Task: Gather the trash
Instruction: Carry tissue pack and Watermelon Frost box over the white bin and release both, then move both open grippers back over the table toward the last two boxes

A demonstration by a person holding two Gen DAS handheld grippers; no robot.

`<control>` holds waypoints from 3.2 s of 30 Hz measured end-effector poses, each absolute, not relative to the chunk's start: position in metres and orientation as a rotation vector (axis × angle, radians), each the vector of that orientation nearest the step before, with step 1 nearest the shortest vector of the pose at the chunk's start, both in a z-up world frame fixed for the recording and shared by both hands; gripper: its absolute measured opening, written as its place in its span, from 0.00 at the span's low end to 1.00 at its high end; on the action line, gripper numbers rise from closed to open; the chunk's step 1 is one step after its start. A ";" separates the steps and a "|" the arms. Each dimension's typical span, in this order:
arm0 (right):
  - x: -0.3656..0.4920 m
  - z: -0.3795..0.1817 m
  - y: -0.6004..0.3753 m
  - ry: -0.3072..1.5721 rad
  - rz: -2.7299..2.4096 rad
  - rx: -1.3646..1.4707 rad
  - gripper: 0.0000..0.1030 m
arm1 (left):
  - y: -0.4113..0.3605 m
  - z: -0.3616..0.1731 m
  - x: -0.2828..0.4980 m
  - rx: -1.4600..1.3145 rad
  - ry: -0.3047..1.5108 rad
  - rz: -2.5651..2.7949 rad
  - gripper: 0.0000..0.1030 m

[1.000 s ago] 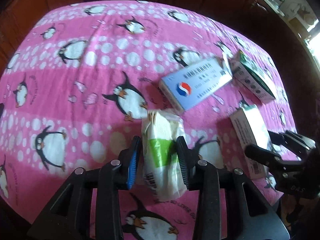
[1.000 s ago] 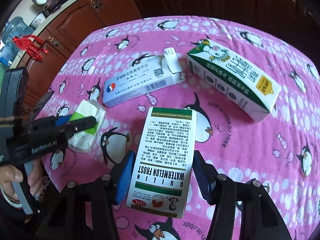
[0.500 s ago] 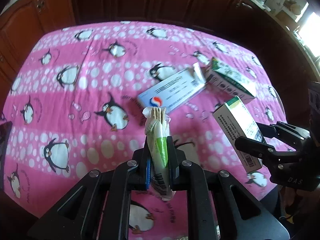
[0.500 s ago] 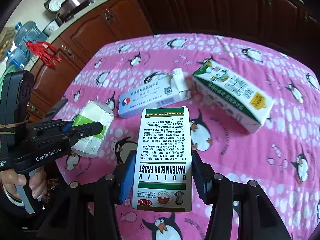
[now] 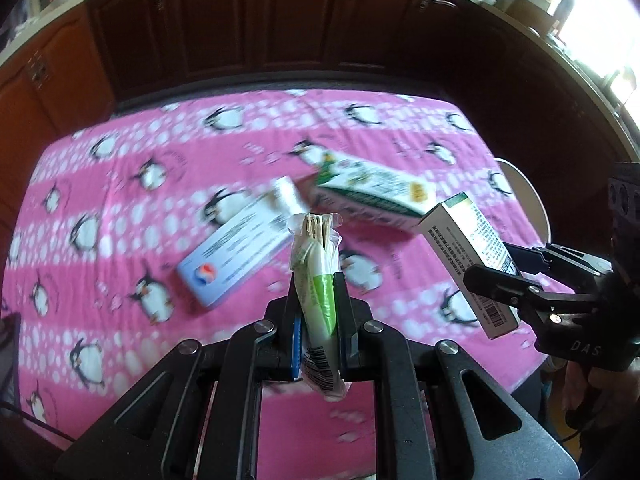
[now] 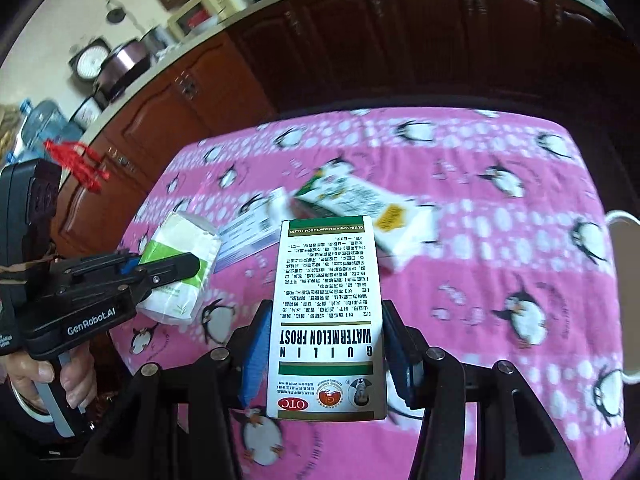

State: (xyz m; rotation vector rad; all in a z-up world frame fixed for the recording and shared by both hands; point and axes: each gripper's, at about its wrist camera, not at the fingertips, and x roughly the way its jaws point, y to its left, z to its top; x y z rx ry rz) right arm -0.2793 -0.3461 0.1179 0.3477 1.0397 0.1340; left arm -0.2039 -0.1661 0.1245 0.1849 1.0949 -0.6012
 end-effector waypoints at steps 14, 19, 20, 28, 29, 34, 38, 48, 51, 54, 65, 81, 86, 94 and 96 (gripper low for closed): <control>-0.317 0.132 -0.443 0.959 -0.048 0.453 0.48 | -0.266 0.140 -0.216 0.268 1.050 -0.727 0.10; -0.331 0.135 -0.472 0.938 -0.113 0.479 0.48 | -0.297 0.145 -0.220 0.294 1.041 -0.771 0.10; -0.334 0.135 -0.478 0.935 -0.125 0.485 0.48 | -0.303 0.146 -0.221 0.297 1.039 -0.779 0.10; -0.359 0.133 -0.533 0.911 -0.237 0.543 0.48 | -0.356 0.147 -0.229 0.309 1.033 -0.863 0.10; -0.362 0.132 -0.540 0.908 -0.249 0.549 0.48 | -0.362 0.146 -0.230 0.308 1.034 -0.873 0.10; -0.377 0.125 -0.577 0.905 -0.326 0.586 0.48 | -0.391 0.141 -0.234 0.316 1.048 -0.920 0.10; -0.386 0.112 -0.606 0.917 -0.385 0.626 0.48 | -0.419 0.135 -0.240 0.331 1.065 -0.957 0.10; -0.397 0.065 -0.664 0.948 -0.483 0.755 0.48 | -0.492 0.114 -0.244 0.310 1.128 -1.045 0.10; -0.398 0.051 -0.676 0.957 -0.506 0.779 0.48 | -0.515 0.104 -0.245 0.306 1.148 -1.054 0.10; -0.402 0.042 -0.688 0.945 -0.533 0.811 0.48 | -0.534 0.091 -0.247 0.299 1.173 -1.054 0.10; -0.425 0.040 -0.711 0.885 -0.627 0.852 0.58 | -0.570 0.063 -0.252 0.271 1.218 -1.088 0.34; -0.429 0.055 -0.693 0.877 -0.605 0.817 0.60 | -0.541 0.076 -0.257 0.324 1.133 -1.021 0.49; -0.422 0.060 -0.680 0.886 -0.588 0.798 0.62 | -0.522 0.088 -0.257 0.325 1.103 -0.998 0.49; -0.406 0.080 -0.648 0.874 -0.531 0.749 0.62 | -0.487 0.104 -0.247 0.324 1.049 -0.939 0.49; -0.401 0.087 -0.640 0.868 -0.518 0.732 0.63 | -0.478 0.108 -0.245 0.320 1.038 -0.930 0.49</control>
